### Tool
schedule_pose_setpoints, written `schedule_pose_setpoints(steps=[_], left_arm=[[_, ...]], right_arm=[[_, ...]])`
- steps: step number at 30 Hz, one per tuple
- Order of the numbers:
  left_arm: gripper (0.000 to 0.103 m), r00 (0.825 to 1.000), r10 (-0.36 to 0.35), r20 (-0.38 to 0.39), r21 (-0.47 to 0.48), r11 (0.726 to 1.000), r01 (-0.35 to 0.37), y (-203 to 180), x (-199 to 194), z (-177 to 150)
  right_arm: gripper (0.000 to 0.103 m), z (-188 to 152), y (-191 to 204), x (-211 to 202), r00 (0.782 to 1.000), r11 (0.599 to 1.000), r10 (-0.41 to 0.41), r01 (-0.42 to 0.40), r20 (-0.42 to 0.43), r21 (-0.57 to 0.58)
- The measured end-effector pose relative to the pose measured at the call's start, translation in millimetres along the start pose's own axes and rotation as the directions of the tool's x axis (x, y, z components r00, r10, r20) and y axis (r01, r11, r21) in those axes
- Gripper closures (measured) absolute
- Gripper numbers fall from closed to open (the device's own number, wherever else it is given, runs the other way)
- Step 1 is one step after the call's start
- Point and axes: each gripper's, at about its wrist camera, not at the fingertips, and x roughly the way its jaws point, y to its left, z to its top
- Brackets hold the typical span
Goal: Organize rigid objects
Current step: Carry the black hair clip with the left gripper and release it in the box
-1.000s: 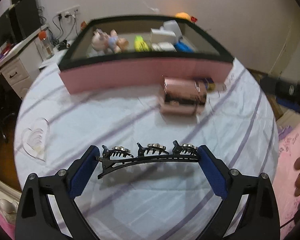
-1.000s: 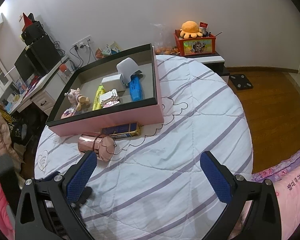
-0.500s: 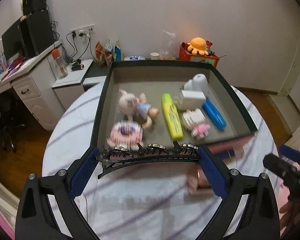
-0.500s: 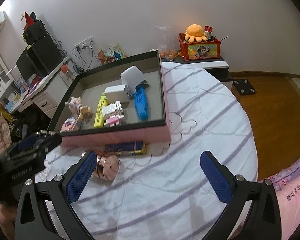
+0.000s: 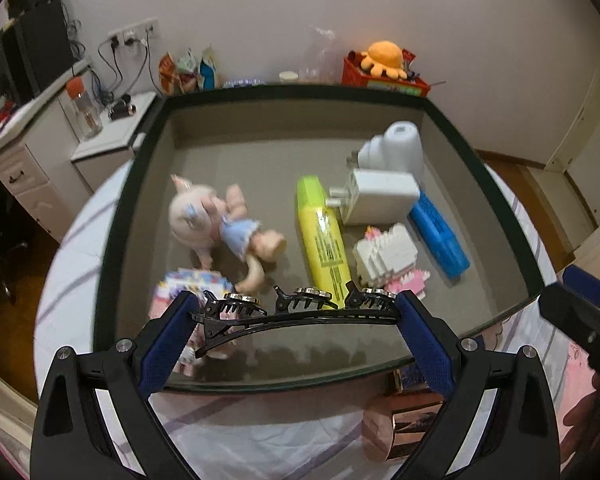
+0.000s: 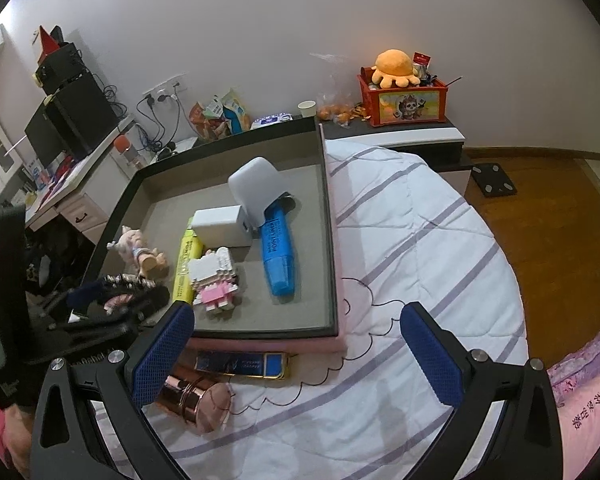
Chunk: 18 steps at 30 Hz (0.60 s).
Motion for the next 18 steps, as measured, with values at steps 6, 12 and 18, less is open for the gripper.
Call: schedule_pose_setpoints(steps=[6,12,18], left_arm=[[0.000,0.999,0.034,0.003,-0.013,0.999,-0.034,0,-1,-1],[0.000,0.997,0.074,0.036,0.009,0.997,-0.074,-3,-17,-5],[0.000,0.993,0.087,0.080,-0.008,0.996,-0.087,4,-46,-8]], right_arm=[[0.000,-3,0,1,1.000,1.000,0.000,0.000,-0.007,0.001],[0.000,-6,5,-7,1.000,1.000,0.001,-0.001,0.002,-0.007],[0.000,-9,15,-19,1.000,1.000,0.009,-0.009,0.021,-0.022]])
